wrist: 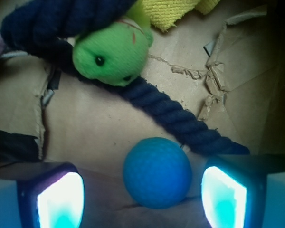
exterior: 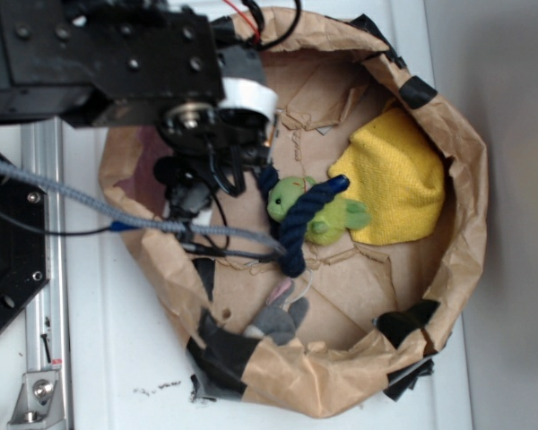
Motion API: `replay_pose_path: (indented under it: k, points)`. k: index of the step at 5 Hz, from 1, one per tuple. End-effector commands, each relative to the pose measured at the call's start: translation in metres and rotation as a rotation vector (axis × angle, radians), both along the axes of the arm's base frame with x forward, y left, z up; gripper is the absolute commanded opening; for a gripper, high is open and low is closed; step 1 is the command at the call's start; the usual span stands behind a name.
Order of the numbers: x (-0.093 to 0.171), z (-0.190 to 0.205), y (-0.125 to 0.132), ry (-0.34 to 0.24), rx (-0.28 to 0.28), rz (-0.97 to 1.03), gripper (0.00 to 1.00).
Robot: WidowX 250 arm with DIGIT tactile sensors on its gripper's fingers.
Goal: Grab the blue ball.
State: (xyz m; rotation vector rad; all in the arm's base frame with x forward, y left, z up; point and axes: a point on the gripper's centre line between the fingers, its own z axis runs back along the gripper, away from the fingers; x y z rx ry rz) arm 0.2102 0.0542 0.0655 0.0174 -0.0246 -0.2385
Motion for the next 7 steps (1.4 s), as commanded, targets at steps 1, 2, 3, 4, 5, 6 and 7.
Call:
replay_pose_path:
  k: [1,2,3,4,5,6,7]
  points:
    - [-0.009,-0.016,0.019,-0.052,0.027,-0.017,1.0]
    - [-0.014,-0.045,0.03,-0.008,0.034,0.036,1.0]
    - [-0.012,-0.049,0.029,-0.028,0.03,0.06,0.0]
    - [-0.014,-0.042,0.027,-0.031,0.063,0.064,0.0]
    - [-0.008,-0.019,0.022,-0.067,0.045,0.073,0.0]
    - [0.016,0.031,0.009,-0.124,0.082,0.046,0.0]
    - [0.031,0.082,0.002,-0.115,0.023,0.139,0.0]
